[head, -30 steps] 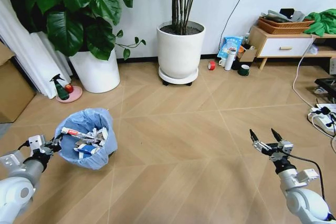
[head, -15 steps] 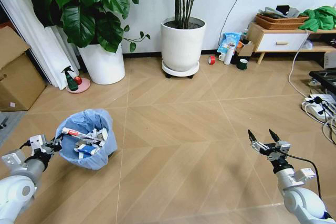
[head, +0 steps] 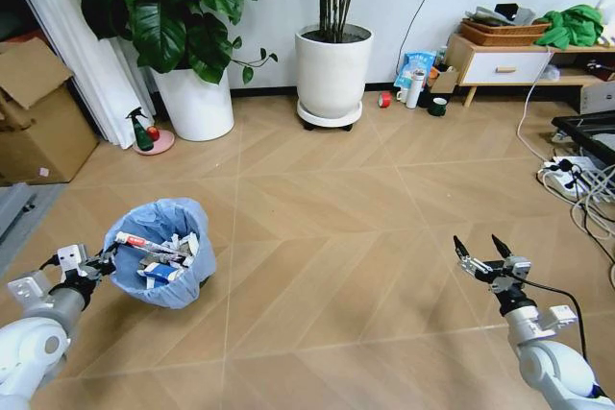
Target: Pick up the trash bin and place the garbage on the floor into it.
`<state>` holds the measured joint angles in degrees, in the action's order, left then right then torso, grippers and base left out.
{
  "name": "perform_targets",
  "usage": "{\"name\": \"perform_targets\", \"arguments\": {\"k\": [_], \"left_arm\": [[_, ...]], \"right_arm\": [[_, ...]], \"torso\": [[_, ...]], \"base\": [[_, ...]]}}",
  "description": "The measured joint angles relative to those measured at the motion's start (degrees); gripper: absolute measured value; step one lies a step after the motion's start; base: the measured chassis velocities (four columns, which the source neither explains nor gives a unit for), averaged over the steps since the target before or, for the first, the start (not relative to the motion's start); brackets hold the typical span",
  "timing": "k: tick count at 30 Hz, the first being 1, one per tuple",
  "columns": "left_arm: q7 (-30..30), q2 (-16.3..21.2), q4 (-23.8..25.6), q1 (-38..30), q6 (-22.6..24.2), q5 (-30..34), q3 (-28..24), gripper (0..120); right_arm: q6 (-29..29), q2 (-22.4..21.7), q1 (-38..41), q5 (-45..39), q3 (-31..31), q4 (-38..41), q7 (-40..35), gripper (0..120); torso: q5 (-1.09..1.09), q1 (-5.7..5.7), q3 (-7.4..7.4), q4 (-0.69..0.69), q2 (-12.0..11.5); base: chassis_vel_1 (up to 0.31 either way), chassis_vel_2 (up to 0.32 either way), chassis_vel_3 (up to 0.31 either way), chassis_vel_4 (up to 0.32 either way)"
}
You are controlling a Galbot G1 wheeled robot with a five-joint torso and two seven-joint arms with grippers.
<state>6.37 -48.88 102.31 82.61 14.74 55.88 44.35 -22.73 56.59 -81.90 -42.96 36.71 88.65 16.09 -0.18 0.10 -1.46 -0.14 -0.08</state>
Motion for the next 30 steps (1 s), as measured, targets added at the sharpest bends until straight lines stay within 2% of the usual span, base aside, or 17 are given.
{"name": "perform_targets", "arguments": {"k": [13, 15, 18, 20, 24, 27, 30], "left_arm": [[0.1, 0.0, 0.3, 0.5, 0.1, 0.1, 0.2, 0], [0.0, 0.0, 0.3, 0.5, 0.1, 0.1, 0.3, 0], [0.0, 0.0, 0.5, 0.5, 0.1, 0.1, 0.3, 0], [0.0, 0.1, 0.6, 0.6, 0.1, 0.2, 0.4, 0], [0.0, 0.1, 0.9, 0.7, 0.1, 0.3, 0.4, 0], [0.0, 0.1, 1.3, 0.7, 0.1, 0.3, 0.5, 0], [0.1, 0.1, 1.5, 1.0, 0.1, 0.3, 0.6, 0]], "right_arm": [[0.1, 0.2, -0.5, -0.5, 0.1, 0.7, 0.1, 100], [0.1, 0.2, -0.6, -0.5, 0.1, 0.8, 0.1, 100], [0.1, 0.2, -0.7, -0.5, 0.2, 1.0, 0.2, 100], [0.1, 0.2, -0.8, -0.5, 0.3, 1.2, 0.2, 100], [0.1, 0.2, -1.1, -0.4, 0.5, 1.6, 0.2, 100], [0.1, 0.3, -1.3, -0.4, 0.8, 1.8, 0.3, 100], [0.1, 0.2, -1.6, -0.5, 1.1, 2.1, 0.4, 100]], "torso": [[-0.02, 0.01, 0.0, 0.01, 0.0], [0.04, 0.0, 0.0, -0.01, 0.0], [-0.02, 0.0, 0.0, 0.01, 0.0], [0.04, 0.0, 0.0, 0.0, 0.0], [-0.02, 0.01, 0.0, 0.0, 0.0], [0.05, 0.0, 0.0, 0.0, 0.0], [-0.02, 0.01, 0.0, 0.01, 0.0]], "base": [[0.223, -0.116, -0.222, 0.124], [0.172, -0.182, -0.17, 0.171], [0.14, -0.174, -0.155, 0.185], [0.158, -0.167, -0.152, 0.178], [0.154, -0.163, -0.154, 0.152], [0.168, -0.152, -0.153, 0.155], [0.169, -0.14, -0.16, 0.147]]}}
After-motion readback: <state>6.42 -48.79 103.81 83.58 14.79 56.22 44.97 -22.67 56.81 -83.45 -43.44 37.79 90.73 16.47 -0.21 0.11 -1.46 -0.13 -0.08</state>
